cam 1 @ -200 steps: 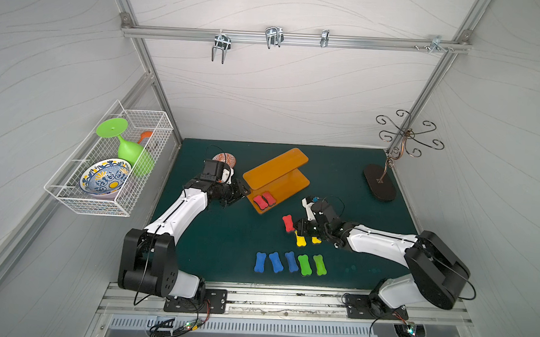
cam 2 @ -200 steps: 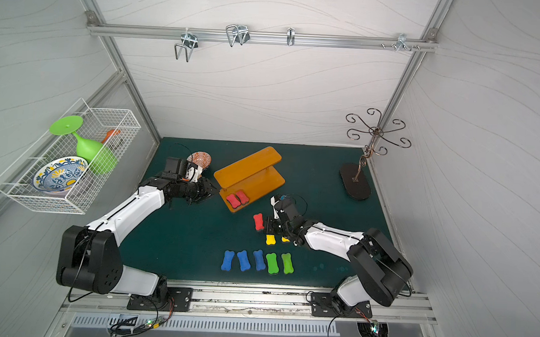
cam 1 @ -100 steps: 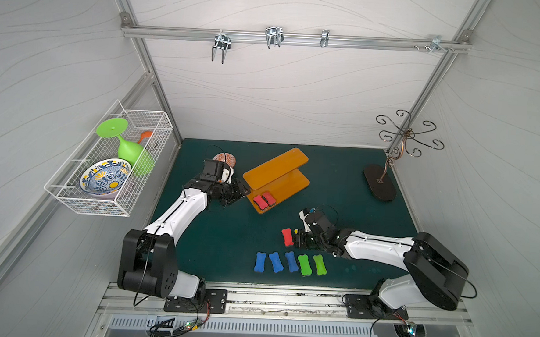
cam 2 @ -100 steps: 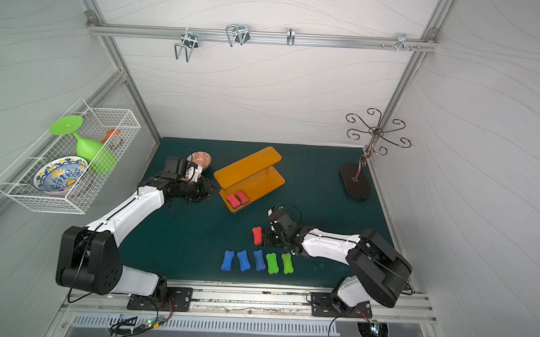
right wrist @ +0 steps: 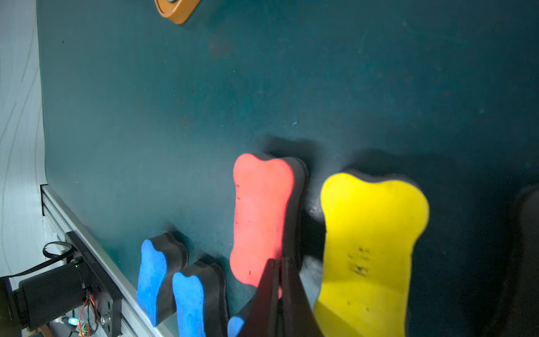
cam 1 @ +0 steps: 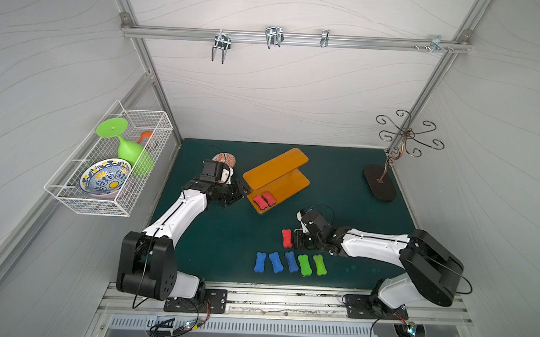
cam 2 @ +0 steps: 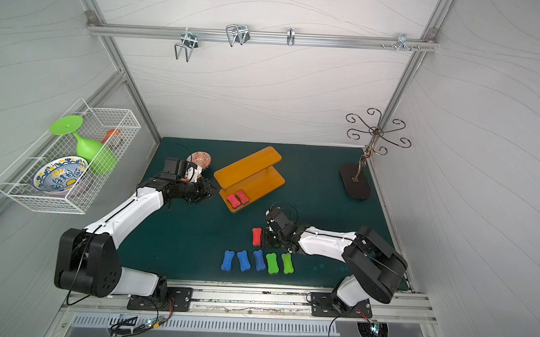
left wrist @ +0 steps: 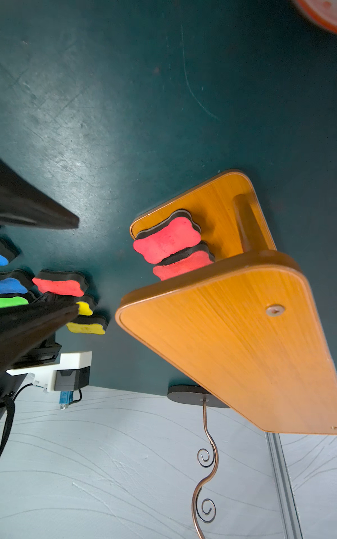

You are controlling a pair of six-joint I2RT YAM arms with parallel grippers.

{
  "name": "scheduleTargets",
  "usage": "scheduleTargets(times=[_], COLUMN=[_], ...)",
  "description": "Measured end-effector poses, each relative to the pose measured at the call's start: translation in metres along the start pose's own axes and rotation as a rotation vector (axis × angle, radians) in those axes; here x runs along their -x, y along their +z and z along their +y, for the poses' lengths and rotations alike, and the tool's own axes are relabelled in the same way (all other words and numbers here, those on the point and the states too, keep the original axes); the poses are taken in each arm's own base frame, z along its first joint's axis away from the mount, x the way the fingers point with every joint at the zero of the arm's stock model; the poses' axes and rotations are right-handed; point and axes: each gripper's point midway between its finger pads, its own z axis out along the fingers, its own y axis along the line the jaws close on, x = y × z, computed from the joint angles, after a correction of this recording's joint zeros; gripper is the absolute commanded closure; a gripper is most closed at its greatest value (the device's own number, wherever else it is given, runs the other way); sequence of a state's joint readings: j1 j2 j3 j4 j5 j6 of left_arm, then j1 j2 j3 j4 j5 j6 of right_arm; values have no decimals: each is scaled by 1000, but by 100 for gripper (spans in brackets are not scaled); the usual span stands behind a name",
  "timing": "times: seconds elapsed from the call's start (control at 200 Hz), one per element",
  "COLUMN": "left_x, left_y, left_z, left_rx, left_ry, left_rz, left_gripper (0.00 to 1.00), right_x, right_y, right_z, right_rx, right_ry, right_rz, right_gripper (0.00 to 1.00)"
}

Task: Remove the whiteboard erasers from the shelf
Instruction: Place the whiteboard eraser at the center of the board.

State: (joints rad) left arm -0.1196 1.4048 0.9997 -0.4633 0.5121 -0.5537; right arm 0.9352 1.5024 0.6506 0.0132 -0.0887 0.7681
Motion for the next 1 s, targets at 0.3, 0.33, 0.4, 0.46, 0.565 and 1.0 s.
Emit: scheduleTargets(times=[0.3, 0.33, 0.4, 0.46, 0.565, 1.0], left_x=[0, 0, 0, 1, 8, 35], left_y=[0, 0, 0, -1, -4, 23], left_z=[0, 0, 0, -1, -9, -4], left_rx=[2, 3, 4, 6, 5, 70], left_ry=[1, 1, 0, -1, 13, 21], left_rz=[-2, -2, -2, -2, -14, 2], left_gripper=[53, 52, 49, 46, 37, 45], right_x=[0, 4, 13, 23, 47, 170], right_y=[-9, -11, -17, -21, -29, -3], right_z=[2, 4, 10, 15, 22, 11], right_rx=[-11, -6, 17, 45, 99, 288], right_ry=[-32, -33, -43, -45, -54, 46], right_rz=[8, 0, -17, -30, -68, -213], right_gripper=[66, 65, 61, 57, 51, 48])
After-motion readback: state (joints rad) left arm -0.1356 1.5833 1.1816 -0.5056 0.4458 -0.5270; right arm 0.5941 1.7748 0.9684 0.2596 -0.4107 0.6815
